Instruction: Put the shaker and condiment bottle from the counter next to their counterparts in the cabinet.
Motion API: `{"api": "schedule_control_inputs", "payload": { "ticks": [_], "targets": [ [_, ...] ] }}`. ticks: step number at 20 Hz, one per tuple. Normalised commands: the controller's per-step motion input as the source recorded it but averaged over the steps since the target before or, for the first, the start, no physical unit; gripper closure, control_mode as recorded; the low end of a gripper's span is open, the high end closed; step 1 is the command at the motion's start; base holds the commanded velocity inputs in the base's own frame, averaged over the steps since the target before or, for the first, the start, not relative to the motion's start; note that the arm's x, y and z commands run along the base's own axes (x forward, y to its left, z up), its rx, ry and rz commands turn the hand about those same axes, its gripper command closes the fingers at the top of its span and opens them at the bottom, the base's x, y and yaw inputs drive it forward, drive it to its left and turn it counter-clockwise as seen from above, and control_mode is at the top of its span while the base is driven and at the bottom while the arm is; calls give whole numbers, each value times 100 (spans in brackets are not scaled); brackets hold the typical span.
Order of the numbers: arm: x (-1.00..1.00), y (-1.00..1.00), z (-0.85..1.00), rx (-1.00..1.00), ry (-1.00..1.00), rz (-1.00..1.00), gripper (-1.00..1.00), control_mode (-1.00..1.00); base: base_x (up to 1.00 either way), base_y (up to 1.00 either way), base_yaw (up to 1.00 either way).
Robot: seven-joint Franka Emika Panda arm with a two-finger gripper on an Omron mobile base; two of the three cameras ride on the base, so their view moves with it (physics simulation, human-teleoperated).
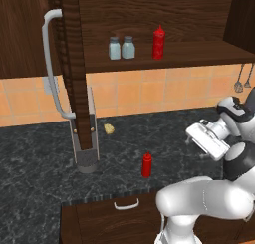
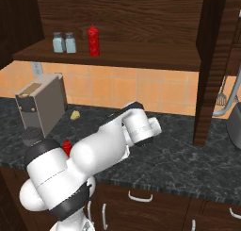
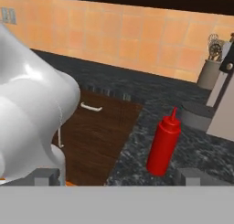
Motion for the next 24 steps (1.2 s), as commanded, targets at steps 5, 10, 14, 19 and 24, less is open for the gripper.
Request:
{"api": "schedule_control_inputs", "payload": {
  "ticks": [5, 10, 14, 19, 24],
  "targets": [
    [0, 20, -37, 2, -13, 2, -100, -100, 0, 0, 0],
    [2, 28, -23, 1, -9, 0, -100, -100, 0, 0, 0],
    [12, 24, 0, 1, 0, 0, -100, -100, 0, 0, 0],
    [15, 29, -8, 0, 0, 0, -100, -100, 0, 0, 0],
    [12, 26, -10, 4, 0, -3, -100, -100, 0, 0, 0]
  ]
}}
